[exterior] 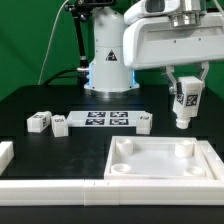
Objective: Assemble one leg
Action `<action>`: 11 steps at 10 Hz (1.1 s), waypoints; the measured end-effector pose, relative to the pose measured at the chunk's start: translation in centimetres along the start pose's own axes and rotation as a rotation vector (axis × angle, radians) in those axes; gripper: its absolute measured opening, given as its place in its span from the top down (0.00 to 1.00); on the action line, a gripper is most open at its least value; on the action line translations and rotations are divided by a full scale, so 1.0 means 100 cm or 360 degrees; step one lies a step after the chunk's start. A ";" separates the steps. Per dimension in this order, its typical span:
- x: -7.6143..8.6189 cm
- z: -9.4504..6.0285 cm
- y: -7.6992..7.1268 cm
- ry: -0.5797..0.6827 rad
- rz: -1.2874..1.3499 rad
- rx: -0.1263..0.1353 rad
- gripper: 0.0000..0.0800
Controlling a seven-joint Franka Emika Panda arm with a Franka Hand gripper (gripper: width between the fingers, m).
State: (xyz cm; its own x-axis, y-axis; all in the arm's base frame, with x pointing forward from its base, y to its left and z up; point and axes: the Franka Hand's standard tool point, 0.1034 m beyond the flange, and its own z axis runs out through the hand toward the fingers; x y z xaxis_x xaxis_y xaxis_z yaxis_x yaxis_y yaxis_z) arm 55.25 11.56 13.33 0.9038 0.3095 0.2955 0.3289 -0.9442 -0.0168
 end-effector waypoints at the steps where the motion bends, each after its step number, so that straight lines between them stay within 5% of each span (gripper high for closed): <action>1: 0.001 0.000 0.000 0.0001 -0.0004 0.0000 0.64; 2: 0.004 0.000 0.001 0.0004 -0.0007 0.0000 0.64; 6: 0.060 0.023 0.020 0.0068 -0.0104 0.0016 0.64; 11: 0.059 0.047 0.017 0.0096 -0.0136 0.0020 0.64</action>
Offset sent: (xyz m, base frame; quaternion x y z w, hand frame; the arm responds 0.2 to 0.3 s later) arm 0.0743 0.0115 0.0025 0.0417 0.0190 -0.0361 0.9983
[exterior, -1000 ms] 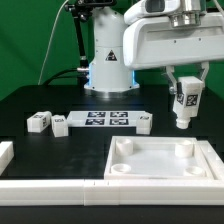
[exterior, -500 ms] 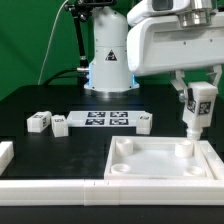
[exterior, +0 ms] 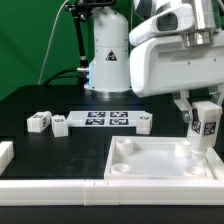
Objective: Assemble one leg
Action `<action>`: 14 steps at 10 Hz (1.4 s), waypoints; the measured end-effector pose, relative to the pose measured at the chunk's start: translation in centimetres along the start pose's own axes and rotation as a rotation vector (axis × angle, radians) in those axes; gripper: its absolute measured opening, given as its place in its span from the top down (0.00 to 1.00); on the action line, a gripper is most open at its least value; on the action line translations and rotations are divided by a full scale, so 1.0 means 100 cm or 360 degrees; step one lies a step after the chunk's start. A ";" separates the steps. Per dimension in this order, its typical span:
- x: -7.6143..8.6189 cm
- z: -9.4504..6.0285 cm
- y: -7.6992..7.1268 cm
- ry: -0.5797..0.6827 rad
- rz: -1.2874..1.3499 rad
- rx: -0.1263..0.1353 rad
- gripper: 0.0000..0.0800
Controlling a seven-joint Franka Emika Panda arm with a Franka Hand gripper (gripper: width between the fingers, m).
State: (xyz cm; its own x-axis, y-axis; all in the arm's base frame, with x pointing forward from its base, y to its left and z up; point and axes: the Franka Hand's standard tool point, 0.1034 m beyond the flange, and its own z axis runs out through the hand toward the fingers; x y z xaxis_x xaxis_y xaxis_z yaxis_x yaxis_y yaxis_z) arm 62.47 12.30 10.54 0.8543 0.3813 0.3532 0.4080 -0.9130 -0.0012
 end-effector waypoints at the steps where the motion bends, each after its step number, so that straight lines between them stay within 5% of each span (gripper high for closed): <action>1: -0.001 0.003 0.000 -0.0003 -0.0035 0.0002 0.64; 5: -0.002 0.003 0.001 -0.0004 -0.0033 0.0002 0.64; 8: -0.002 0.010 0.015 -0.0009 -0.0054 -0.0004 0.64; 14: -0.008 0.023 0.006 -0.0012 -0.0063 0.0009 0.64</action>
Offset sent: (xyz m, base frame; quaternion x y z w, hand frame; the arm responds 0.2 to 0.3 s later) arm 0.0000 0.0000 0.0000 0.0000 0.0000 0.0000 1.0000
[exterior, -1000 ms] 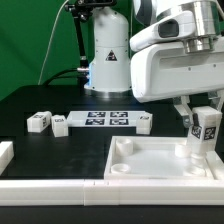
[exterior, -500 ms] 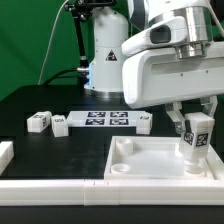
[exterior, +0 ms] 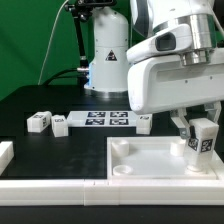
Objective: Assemble one leg
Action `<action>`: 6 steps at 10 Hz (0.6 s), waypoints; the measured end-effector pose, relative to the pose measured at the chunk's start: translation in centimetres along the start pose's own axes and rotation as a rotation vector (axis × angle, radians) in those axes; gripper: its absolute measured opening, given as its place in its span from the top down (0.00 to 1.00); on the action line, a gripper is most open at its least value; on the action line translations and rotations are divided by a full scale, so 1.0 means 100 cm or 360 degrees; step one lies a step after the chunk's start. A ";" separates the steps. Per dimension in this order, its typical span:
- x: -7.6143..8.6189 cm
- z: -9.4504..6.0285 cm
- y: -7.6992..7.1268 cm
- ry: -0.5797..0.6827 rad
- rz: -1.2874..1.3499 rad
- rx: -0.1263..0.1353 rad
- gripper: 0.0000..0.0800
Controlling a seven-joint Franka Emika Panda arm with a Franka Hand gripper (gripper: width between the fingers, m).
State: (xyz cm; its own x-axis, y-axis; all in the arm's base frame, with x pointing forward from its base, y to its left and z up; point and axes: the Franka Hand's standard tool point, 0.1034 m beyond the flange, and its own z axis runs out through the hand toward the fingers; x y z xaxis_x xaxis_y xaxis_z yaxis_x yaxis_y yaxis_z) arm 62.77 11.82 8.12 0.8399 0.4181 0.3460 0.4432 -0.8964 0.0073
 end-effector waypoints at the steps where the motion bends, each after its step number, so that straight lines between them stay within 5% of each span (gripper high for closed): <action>1: -0.002 0.003 0.000 -0.0001 0.0001 0.0001 0.64; 6: 0.000 0.004 0.001 0.0034 0.0000 -0.0011 0.64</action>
Offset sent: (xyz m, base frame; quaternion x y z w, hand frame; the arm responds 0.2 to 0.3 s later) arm -0.0019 -0.0013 -0.0105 -0.0044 0.0007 -0.0165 0.9999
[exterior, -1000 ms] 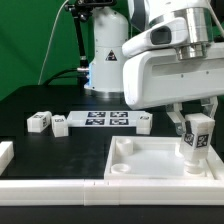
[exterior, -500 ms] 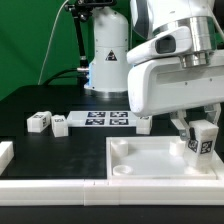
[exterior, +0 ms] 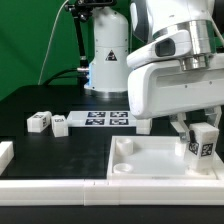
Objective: Assemble one leg
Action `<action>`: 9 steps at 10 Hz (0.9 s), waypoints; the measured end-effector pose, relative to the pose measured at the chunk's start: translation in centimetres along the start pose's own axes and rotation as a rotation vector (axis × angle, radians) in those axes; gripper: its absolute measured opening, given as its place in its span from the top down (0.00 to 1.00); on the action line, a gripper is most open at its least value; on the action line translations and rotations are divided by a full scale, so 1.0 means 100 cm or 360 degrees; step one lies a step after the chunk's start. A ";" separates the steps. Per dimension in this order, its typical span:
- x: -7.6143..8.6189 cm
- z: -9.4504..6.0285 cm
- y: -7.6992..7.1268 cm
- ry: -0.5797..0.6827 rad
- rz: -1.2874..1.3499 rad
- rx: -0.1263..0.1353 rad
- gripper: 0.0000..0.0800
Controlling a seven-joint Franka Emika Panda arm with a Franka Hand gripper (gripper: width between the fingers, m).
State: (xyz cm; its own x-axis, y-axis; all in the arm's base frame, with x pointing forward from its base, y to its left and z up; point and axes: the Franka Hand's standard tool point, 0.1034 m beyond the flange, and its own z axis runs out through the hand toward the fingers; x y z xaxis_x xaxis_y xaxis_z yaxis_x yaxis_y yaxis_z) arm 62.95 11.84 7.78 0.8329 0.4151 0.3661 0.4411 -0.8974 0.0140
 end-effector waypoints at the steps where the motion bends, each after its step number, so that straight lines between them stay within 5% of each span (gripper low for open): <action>1: 0.000 0.000 0.000 0.0000 0.0000 0.0000 0.41; 2: 0.000 0.000 0.000 0.0000 0.0000 0.0000 0.27; 4: 0.000 0.000 0.000 0.0000 0.0000 0.0000 0.20; 9: 0.002 -0.002 0.000 0.0002 0.0004 -0.0001 0.19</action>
Offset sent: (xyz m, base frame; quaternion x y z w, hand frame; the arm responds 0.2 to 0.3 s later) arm 0.0000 0.0000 0.0000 0.0000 0.0000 0.0000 1.0000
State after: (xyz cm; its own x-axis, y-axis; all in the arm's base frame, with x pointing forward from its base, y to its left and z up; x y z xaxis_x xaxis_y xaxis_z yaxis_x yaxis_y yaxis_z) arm 63.00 11.88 8.03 0.8334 0.4129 0.3675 0.4390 -0.8984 0.0139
